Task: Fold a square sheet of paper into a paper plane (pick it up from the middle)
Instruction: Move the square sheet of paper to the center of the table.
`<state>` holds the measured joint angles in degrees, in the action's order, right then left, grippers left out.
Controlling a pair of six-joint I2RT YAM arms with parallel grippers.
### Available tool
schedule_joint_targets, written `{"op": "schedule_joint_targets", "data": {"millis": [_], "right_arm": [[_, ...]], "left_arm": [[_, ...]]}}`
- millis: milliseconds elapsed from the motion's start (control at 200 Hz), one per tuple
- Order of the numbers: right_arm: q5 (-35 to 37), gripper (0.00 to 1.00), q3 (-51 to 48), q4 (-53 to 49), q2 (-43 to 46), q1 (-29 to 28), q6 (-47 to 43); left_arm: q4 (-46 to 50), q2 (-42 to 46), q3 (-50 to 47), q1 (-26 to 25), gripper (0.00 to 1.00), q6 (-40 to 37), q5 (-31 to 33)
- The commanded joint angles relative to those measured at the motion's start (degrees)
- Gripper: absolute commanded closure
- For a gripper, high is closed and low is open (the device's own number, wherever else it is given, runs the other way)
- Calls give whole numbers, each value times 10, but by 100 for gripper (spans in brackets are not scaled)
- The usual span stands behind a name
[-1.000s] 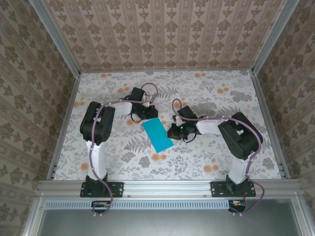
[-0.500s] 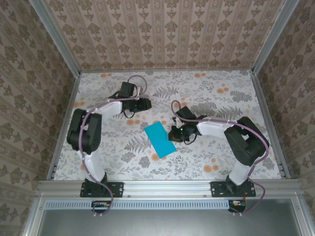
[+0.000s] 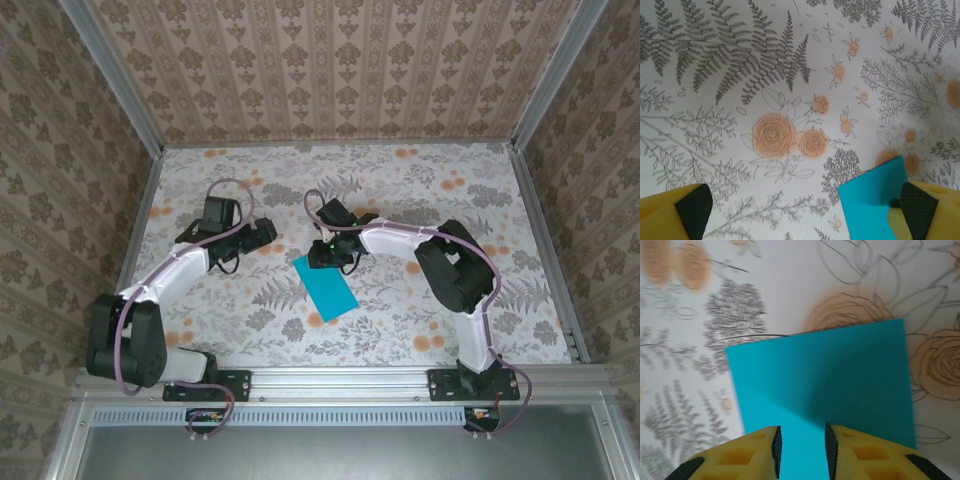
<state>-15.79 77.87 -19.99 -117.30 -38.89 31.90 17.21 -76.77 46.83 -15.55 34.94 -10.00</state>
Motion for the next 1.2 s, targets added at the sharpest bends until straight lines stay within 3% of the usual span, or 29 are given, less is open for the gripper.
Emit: {"op": "schedule_joint_targets", "data": {"millis": [0, 270, 525, 685, 985, 1195], "right_arm": [[39, 67, 18, -40, -23, 9, 17], [111, 65, -50, -35, 11, 76, 98], [95, 56, -66, -42, 103, 95, 60], [84, 52, -66, -51, 109, 100, 30], [61, 53, -18, -68, 42, 116, 9], [62, 56, -15, -74, 14, 125, 5]], "left_arm": [[17, 24, -14, 3, 0, -4, -7], [5, 19, -30, -40, 0, 29, -43], [-61, -13, -56, -146, 0, 120, -85], [-112, -34, -68, -203, 2, 177, -89], [-169, -96, -54, -263, 30, 266, -114], [-167, -124, -43, -288, 41, 290, -118]]}}
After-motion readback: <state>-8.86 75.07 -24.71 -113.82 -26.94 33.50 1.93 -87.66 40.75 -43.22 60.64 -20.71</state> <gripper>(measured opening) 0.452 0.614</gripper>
